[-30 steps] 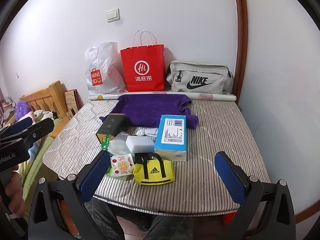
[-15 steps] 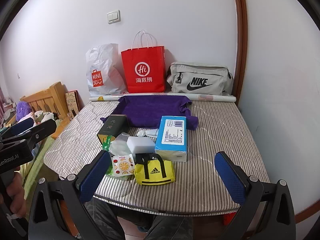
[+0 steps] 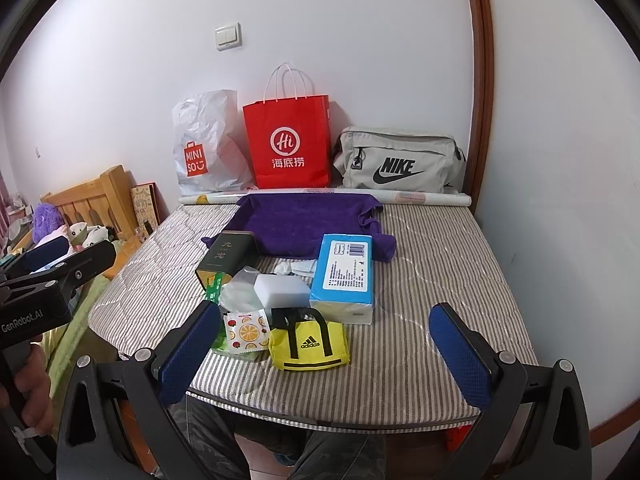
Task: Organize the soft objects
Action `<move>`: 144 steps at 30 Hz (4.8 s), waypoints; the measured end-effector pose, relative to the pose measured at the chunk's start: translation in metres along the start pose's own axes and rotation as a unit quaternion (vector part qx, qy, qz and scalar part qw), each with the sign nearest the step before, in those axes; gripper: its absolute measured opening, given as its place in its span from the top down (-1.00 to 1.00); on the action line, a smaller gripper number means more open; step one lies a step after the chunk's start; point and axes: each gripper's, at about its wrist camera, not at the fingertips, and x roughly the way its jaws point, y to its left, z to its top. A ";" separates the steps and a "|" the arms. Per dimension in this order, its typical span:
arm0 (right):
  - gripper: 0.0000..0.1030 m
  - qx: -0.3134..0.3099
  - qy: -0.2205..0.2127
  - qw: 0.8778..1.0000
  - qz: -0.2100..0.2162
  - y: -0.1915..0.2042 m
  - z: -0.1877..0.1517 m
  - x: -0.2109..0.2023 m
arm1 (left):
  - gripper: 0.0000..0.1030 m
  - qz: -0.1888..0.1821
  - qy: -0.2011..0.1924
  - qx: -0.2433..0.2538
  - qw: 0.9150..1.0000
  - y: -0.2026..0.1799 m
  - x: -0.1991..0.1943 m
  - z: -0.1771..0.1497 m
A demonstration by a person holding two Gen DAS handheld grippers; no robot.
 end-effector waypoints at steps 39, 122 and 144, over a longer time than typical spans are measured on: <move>-0.99 0.012 0.019 1.000 0.019 -0.016 -0.012 0.029 | -1.00 -0.020 0.066 -0.012 0.998 0.011 0.071 -0.018; -0.99 -0.056 0.196 0.979 0.024 0.018 -0.096 0.240 | -0.26 -0.057 0.187 0.001 0.981 0.086 0.243 -0.098; -0.54 -0.038 0.171 0.984 0.026 -0.022 -0.106 0.191 | 0.46 -0.023 0.171 -0.002 0.985 0.095 0.229 -0.098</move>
